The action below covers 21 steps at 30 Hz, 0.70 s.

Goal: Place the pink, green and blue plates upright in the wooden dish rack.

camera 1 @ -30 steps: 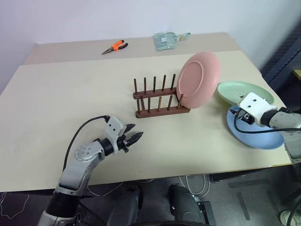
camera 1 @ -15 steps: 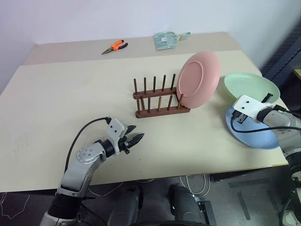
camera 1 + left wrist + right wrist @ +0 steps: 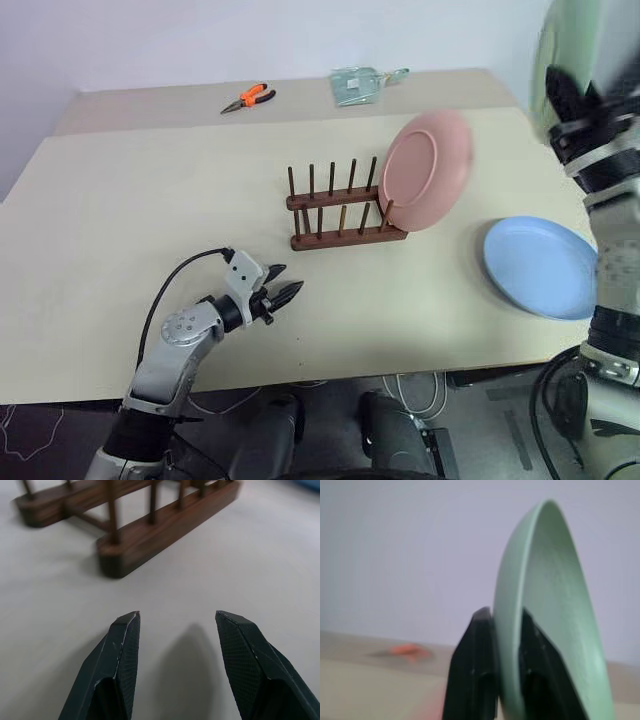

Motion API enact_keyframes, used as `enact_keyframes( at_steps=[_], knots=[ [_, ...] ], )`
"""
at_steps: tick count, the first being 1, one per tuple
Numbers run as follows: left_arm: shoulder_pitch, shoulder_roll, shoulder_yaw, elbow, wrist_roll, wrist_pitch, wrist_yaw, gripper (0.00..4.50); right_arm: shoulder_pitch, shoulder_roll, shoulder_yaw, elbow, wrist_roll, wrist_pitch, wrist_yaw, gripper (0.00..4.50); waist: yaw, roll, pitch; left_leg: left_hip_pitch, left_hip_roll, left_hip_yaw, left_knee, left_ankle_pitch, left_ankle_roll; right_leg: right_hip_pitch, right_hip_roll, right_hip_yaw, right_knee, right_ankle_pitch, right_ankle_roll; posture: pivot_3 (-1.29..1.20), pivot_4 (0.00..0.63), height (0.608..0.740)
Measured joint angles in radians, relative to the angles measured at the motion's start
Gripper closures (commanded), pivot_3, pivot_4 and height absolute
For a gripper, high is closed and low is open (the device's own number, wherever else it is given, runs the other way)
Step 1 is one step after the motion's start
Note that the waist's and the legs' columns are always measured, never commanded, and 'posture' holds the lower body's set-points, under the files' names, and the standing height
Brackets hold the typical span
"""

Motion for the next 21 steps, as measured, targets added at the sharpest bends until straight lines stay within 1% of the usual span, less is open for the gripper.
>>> enact_keyframes(
  at_steps=[1,4,5,8,11,15,19,21],
  knots=[
    [-0.001,0.0,0.0,0.003,0.0,-0.006,0.0,2.06,0.0,0.027,0.001,-0.052,0.121,0.045,-0.028,4.43,0.0,0.0,0.0,0.0,0.0,0.0,0.0,0.0,0.0,0.0,0.0,0.0,0.0,0.0,0.0,0.0,0.15,0.739],
    [0.001,-0.001,0.001,0.003,0.004,-0.011,0.0,2.06,-0.002,0.084,0.024,-0.167,0.361,0.105,-0.107,4.43,-0.003,0.0,0.0,0.0,0.0,0.0,0.0,0.0,0.0,0.0,0.0,0.0,0.0,-0.001,-0.002,0.0,0.15,0.739],
    [0.003,0.0,0.002,0.003,0.005,-0.012,0.001,2.06,-0.012,0.129,0.05,-0.197,0.44,0.109,-0.149,4.43,-0.008,0.001,0.0,0.001,0.001,0.0,0.0,0.0,0.0,-0.001,0.0,0.0,0.001,-0.001,-0.002,0.0,0.15,0.739],
    [0.009,-0.007,0.001,0.002,0.008,-0.014,0.002,2.06,-0.034,0.224,0.149,-0.259,0.589,0.108,-0.262,4.43,-0.015,0.001,0.0,0.001,0.001,0.0,0.0,0.0,0.0,-0.001,0.0,0.0,0.001,0.0,-0.002,0.0,0.15,0.739],
    [0.011,-0.009,0.001,0.0,0.009,-0.016,0.004,2.06,-0.039,0.244,0.228,-0.286,0.603,0.109,-0.325,4.43,-0.017,0.001,-0.001,0.0,0.0,0.0,0.0,0.0,0.0,-0.001,0.0,0.0,0.001,0.0,-0.001,0.0,0.15,0.739],
    [0.014,-0.011,0.002,-0.002,0.01,-0.016,0.015,2.06,-0.03,0.247,0.276,-0.289,0.581,0.11,-0.351,4.43,-0.02,0.001,-0.001,0.0,0.0,0.0,0.0,0.0,0.0,-0.001,0.0,0.0,0.001,0.0,0.0,0.0,0.15,0.739],
    [0.019,-0.011,0.002,-0.007,0.01,-0.016,0.02,2.06,-0.013,0.245,0.325,-0.289,0.49,0.115,-0.38,4.43,-0.023,0.001,-0.001,0.0,0.0,0.0,0.0,0.0,0.0,-0.002,0.001,0.0,0.001,0.0,-0.001,0.0,0.15,0.739],
    [0.019,-0.014,0.002,-0.007,0.009,-0.015,0.02,2.06,-0.011,0.245,0.348,-0.268,0.418,0.117,-0.398,4.43,-0.023,0.001,-0.001,0.0,0.0,0.0,0.0,0.0,0.0,-0.002,0.001,0.0,0.001,0.0,0.0,0.0,0.15,0.739]
  ],
)
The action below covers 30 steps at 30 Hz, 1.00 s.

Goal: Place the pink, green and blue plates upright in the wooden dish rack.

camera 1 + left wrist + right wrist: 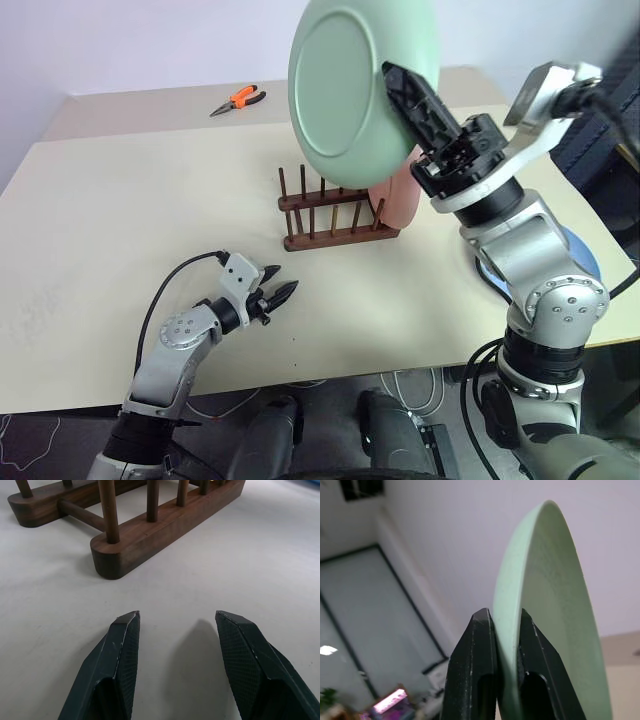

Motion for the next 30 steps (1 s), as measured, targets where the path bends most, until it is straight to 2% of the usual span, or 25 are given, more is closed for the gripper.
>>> enact_keyframes(
  at_steps=[16,19,22,30],
  knots=[
    [0.019,-0.004,-0.002,-0.024,-0.02,0.01,-0.01,2.06,0.006,0.051,0.064,0.165,-0.294,0.062,-0.059,4.43,-0.001,0.0,0.0,0.0,0.0,0.0,0.0,0.0,0.0,0.0,0.0,0.0,0.0,0.0,0.0,0.0,0.15,0.739],
    [0.021,-0.005,-0.002,-0.026,-0.02,0.01,-0.01,2.06,-0.006,0.053,0.067,0.174,-0.327,0.076,-0.045,3.3,0.0,0.0,0.0,0.0,0.0,0.0,0.0,0.0,0.0,0.0,0.0,0.0,0.0,0.0,0.0,0.0,0.15,0.739],
    [0.022,-0.005,-0.002,-0.028,-0.02,0.011,-0.01,2.06,-0.021,0.053,0.071,0.175,-0.368,0.086,-0.023,1.83,-0.001,0.0,0.0,0.0,0.0,0.0,0.0,0.0,0.0,0.0,0.0,0.0,0.0,0.0,0.0,0.0,0.15,0.739],
    [0.023,-0.006,-0.003,-0.03,-0.02,0.013,-0.009,2.06,-0.082,-0.025,0.154,0.149,-0.623,0.038,0.126,1.83,-0.001,0.0,0.0,0.0,0.0,0.0,0.0,0.0,0.0,0.0,0.0,0.0,0.0,0.0,0.0,0.0,0.15,0.739]
  ],
)
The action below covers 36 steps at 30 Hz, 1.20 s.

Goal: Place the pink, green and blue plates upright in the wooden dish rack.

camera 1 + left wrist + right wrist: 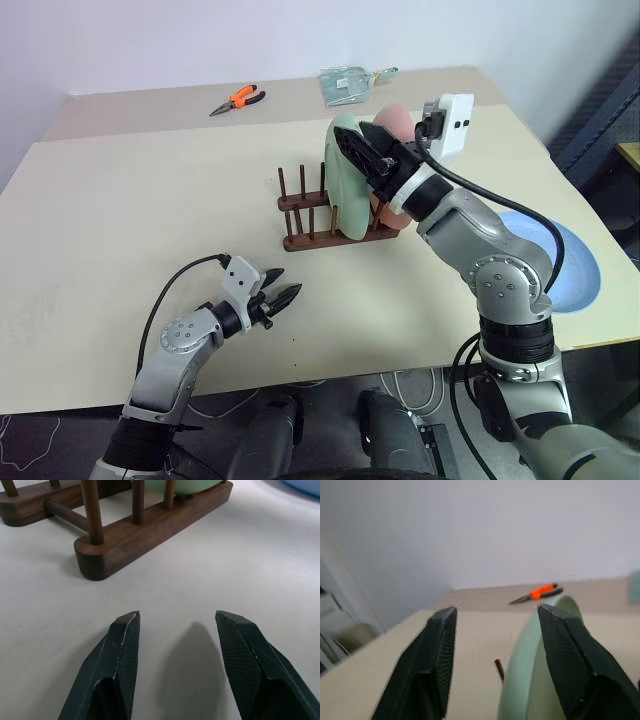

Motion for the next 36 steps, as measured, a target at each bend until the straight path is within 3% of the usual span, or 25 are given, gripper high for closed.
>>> enact_keyframes(
  at_steps=[5,10,11,13,16,18,23,26,33,36],
  knots=[
    [0.0,-0.001,-0.002,0.0,0.0,0.001,0.0,2.06,-0.047,-0.119,-0.019,-0.044,-0.105,-0.084,0.15,1.83,0.001,0.0,0.0,0.0,0.0,0.0,0.0,0.0,0.0,0.0,0.0,0.0,0.0,0.0,0.0,0.0,0.15,0.739],
    [-0.001,-0.005,-0.006,0.0,0.0,0.002,-0.003,2.06,-0.017,-0.301,-0.212,-0.006,-0.131,-0.094,0.22,1.83,0.015,-0.001,0.0,-0.001,0.0,0.0,0.0,0.0,0.0,0.001,0.0,0.0,-0.002,0.0,0.0,0.0,0.15,0.739],
    [-0.002,-0.006,-0.008,0.002,0.0,0.001,-0.007,2.06,0.03,-0.358,-0.259,0.027,-0.155,-0.09,0.233,1.83,0.021,-0.002,-0.001,-0.001,0.0,0.0,0.0,0.0,0.0,0.002,0.0,0.0,-0.003,0.0,0.0,0.0,0.15,0.739],
    [-0.003,-0.005,-0.012,0.005,0.0,0.0,-0.022,2.06,0.196,-0.465,-0.317,0.091,-0.226,-0.084,0.271,1.27,0.033,-0.004,-0.002,-0.001,0.0,0.001,0.0,-0.001,0.001,0.003,0.0,-0.001,-0.004,-0.001,-0.001,0.0,0.15,0.739],
    [-0.023,-0.003,-0.022,0.023,0.001,-0.005,-0.047,2.06,0.452,-0.492,-0.331,0.119,-0.288,-0.06,0.323,0.02,0.027,-0.001,-0.001,-0.001,0.0,0.002,0.0,-0.001,0.001,0.002,-0.001,0.0,-0.003,-0.001,0.0,0.0,0.15,0.739],
    [-0.041,-0.006,-0.042,0.035,0.001,-0.009,-0.068,2.06,0.578,-0.484,-0.312,0.096,-0.314,-0.053,0.338,0.02,0.017,0.003,0.0,0.0,0.001,0.006,0.0,-0.001,0.001,0.0,-0.001,0.002,-0.002,-0.001,-0.001,0.0,0.15,0.739],
    [-0.053,-0.023,-0.086,0.024,-0.019,-0.01,-0.129,2.06,0.697,-0.454,-0.255,-0.021,-0.407,-0.026,0.293,0.02,0.0,0.004,-0.001,0.001,0.003,0.009,0.002,-0.001,0.001,0.001,0.0,0.004,-0.001,-0.003,0.001,0.0,0.15,0.739],
    [-0.059,-0.022,-0.101,-0.01,-0.031,-0.001,-0.16,2.06,0.714,-0.394,-0.223,-0.022,-0.46,0.022,0.227,0.83,0.005,0.003,-0.001,0.0,0.002,0.008,0.003,-0.001,0.001,0.001,0.0,0.004,-0.001,-0.003,0.001,0.0,0.15,0.739],
    [-0.081,-0.022,-0.11,-0.02,-0.036,0.001,-0.17,2.06,0.704,-0.361,-0.214,0.025,-0.548,0.027,0.177,4.45,0.019,0.003,-0.001,0.0,0.002,0.008,0.003,-0.001,0.001,0.001,0.0,0.004,-0.002,-0.002,0.001,0.0,0.15,0.739],
    [-0.082,-0.018,-0.11,-0.02,-0.036,-0.002,-0.171,2.06,0.678,-0.354,-0.229,0.026,-0.568,0.019,0.165,4.45,0.022,0.003,-0.002,0.0,0.002,0.008,0.003,-0.001,0.001,0.001,0.0,0.004,-0.002,-0.002,0.001,0.0,0.15,0.739]
  ],
)
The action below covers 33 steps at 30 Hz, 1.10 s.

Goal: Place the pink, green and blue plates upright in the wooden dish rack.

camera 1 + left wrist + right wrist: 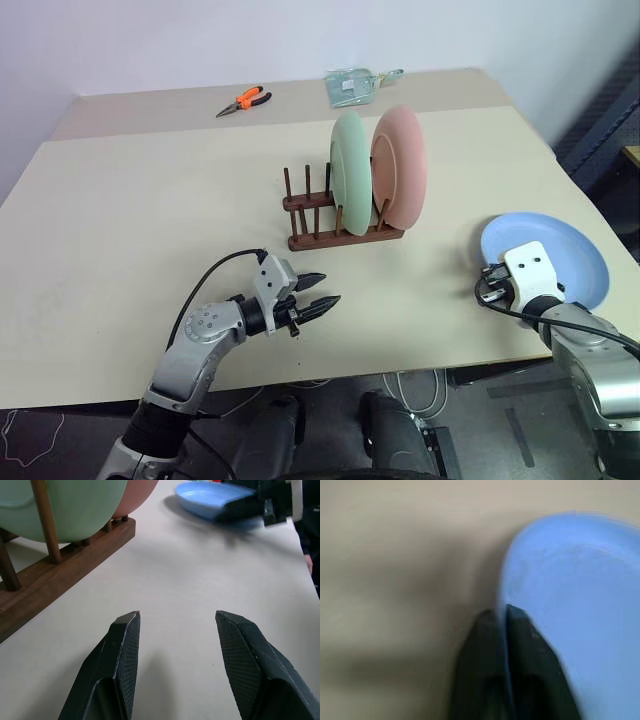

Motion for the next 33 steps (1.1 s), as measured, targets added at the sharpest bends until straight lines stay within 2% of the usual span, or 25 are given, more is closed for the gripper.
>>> enact_keyframes(
  at_steps=[5,10,14,17,19,23,26,30,33],
  knots=[
    [0.0,0.002,0.002,0.007,0.01,-0.013,0.008,2.06,-0.064,-0.008,0.006,-0.001,-0.07,-0.082,-0.007,4.45,-0.004,0.002,0.001,0.0,0.0,0.001,0.0,0.0,0.0,-0.001,0.0,0.001,0.0,0.0,0.001,0.0,0.15,0.739],
    [-0.01,-0.002,0.01,0.054,0.029,-0.046,0.032,2.06,-0.397,-0.09,0.015,-0.088,-0.075,-0.213,0.085,4.45,-0.018,0.002,0.001,0.0,0.001,0.002,0.0,0.0,0.0,0.0,0.001,0.0,0.0,0.001,0.001,0.0,0.15,0.739],
    [-0.011,0.012,0.038,0.09,0.038,-0.066,0.034,2.06,-0.688,-0.073,0.058,-0.084,0.035,-0.224,0.226,4.45,-0.021,-0.001,0.002,0.0,0.001,-0.001,-0.001,0.0,0.0,0.0,0.001,0.0,-0.001,0.004,0.0,0.0,0.15,0.739],
    [-0.005,0.021,0.052,0.113,0.045,-0.085,0.036,2.06,-0.838,0.059,0.093,-0.064,0.185,-0.167,0.285,4.45,-0.022,-0.001,0.002,0.0,0.001,-0.002,-0.001,0.0,0.0,0.0,0.001,0.0,-0.001,0.004,-0.001,0.0,0.15,0.739],
    [0.003,0.027,0.064,0.127,0.05,-0.096,0.041,2.06,-0.905,0.196,0.085,-0.046,0.337,-0.097,0.276,4.45,-0.022,-0.001,0.002,0.0,0.001,-0.003,-0.001,0.0,0.0,-0.001,0.001,0.0,-0.001,0.004,-0.001,0.0,0.15,0.739],
    [-0.009,-0.003,0.06,0.164,0.07,-0.124,0.061,2.06,-0.94,0.399,0.069,-0.044,0.61,-0.01,0.236,4.45,-0.012,0.0,0.001,0.0,-0.001,-0.007,-0.002,0.0,0.0,0.0,0.001,-0.002,0.0,0.005,0.0,0.0,0.15,0.739],
    [0.006,-0.015,0.058,0.151,0.074,-0.132,0.071,2.06,-0.95,0.587,0.027,-0.011,0.824,0.031,0.076,4.45,-0.019,0.0,0.001,0.0,-0.001,-0.007,-0.002,0.0,0.0,-0.002,0.001,0.0,0.001,0.005,0.0,0.0,0.15,0.739],
    [0.031,-0.011,0.061,0.123,0.065,-0.119,0.072,2.06,-0.972,0.672,-0.049,0.043,1.002,0.037,-0.142,4.45,-0.022,0.0,0.001,0.0,-0.001,-0.007,-0.003,0.0,-0.001,-0.003,0.001,-0.001,0.002,0.005,0.0,0.0,0.15,0.739],
    [0.032,-0.01,0.061,0.117,0.063,-0.111,0.072,2.06,-0.961,0.712,-0.073,0.058,1.112,0.037,-0.252,4.45,-0.025,0.001,0.001,0.0,-0.001,-0.007,-0.004,0.0,-0.001,-0.004,0.001,-0.001,0.002,0.005,0.0,0.0,0.15,0.739]
  ],
)
